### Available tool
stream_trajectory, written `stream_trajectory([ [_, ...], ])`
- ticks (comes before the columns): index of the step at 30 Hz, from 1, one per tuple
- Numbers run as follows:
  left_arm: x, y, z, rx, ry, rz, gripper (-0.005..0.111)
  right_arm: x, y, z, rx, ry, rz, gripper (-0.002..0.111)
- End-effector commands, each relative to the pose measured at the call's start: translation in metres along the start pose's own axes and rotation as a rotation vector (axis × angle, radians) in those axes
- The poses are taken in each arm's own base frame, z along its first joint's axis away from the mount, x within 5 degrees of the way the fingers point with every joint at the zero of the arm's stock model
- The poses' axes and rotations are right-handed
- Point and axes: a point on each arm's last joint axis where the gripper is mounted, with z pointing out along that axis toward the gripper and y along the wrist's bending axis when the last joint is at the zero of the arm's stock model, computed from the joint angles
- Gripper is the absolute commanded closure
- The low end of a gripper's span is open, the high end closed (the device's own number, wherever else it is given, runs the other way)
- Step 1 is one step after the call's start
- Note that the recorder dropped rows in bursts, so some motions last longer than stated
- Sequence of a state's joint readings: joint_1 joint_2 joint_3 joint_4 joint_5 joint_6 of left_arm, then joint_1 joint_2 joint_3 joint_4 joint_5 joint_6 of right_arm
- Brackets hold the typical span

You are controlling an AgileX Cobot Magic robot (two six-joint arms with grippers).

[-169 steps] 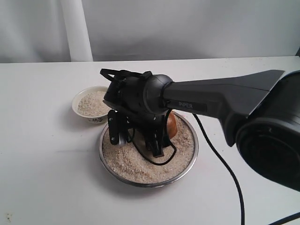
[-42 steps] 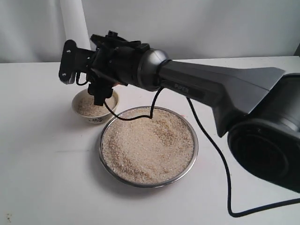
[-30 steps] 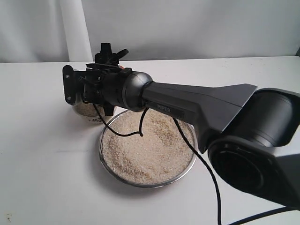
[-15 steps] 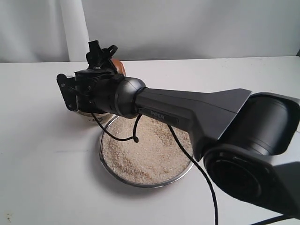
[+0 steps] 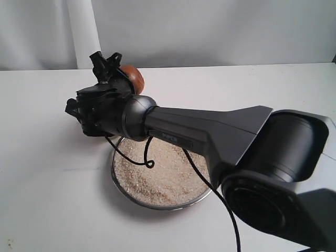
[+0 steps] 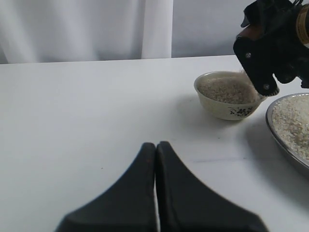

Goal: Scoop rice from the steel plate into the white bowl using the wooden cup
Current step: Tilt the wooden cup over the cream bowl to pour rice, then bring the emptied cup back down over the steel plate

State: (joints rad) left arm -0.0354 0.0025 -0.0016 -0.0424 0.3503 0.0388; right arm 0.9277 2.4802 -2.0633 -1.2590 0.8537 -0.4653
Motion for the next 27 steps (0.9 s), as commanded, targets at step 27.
stream_trajectory([
  [27, 0.0, 0.0, 0.0, 0.006, -0.005, -0.002, 0.107, 0.001, -0.014, -0.012, 0.053, -0.001, 0.024, 0.108],
])
